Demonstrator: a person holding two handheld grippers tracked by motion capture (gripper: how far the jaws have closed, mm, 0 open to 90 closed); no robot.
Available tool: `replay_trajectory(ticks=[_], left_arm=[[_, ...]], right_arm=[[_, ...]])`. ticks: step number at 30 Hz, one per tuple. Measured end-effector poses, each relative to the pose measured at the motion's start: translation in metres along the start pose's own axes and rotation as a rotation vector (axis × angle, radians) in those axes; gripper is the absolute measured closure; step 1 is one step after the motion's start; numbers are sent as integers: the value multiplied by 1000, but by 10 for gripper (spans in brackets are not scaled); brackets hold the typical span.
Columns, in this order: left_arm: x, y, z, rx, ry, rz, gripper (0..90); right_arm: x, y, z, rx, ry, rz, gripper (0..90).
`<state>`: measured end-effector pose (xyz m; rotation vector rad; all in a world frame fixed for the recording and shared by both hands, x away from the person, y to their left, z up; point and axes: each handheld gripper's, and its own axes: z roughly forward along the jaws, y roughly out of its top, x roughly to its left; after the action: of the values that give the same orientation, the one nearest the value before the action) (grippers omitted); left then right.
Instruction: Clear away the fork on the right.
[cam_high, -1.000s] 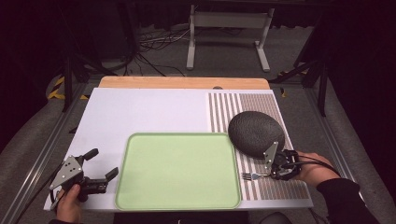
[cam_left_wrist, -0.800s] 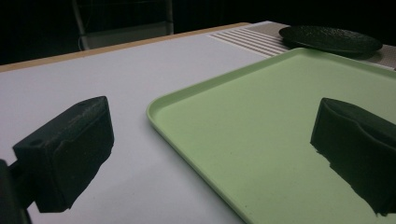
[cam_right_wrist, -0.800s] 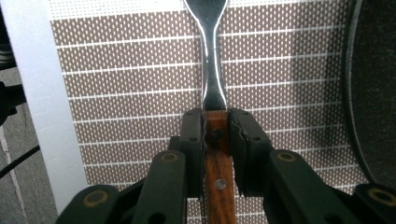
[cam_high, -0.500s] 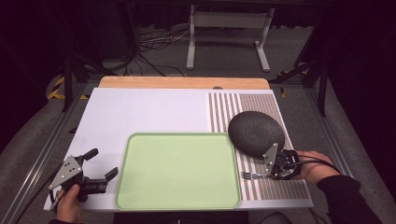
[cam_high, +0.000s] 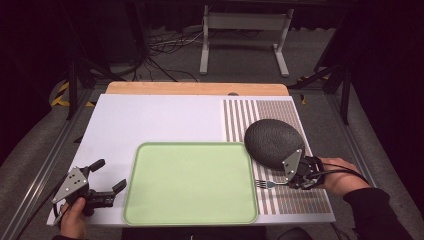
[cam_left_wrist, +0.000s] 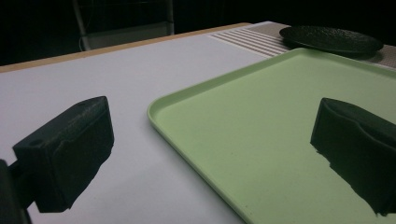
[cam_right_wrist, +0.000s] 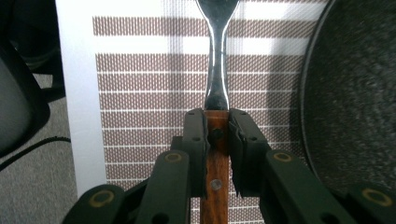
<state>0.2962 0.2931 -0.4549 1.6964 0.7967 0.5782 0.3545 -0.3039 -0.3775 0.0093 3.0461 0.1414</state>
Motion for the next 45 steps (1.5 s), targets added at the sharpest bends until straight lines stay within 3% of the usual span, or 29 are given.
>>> replay_trajectory(ticks=[7,18,31,37,45], left_arm=[[0,0,0,0,-1,1,1],[0,0,0,-7,-1,-1,1],[0,1,-1,-9,-6,3,1],[0,1,-1,-7,-8,8,1],[0,1,-1,-8,-11,8,1]], right_arm=[[-1,13,-10,-25,-25,0,779],[-2,48,-16,-28,-43,-60,779],[-5,77,-20,-52,-49,-63,779],[-7,93,-20,-72,-76,-65,779],[-11,115,-17,-115,-65,-28,779]])
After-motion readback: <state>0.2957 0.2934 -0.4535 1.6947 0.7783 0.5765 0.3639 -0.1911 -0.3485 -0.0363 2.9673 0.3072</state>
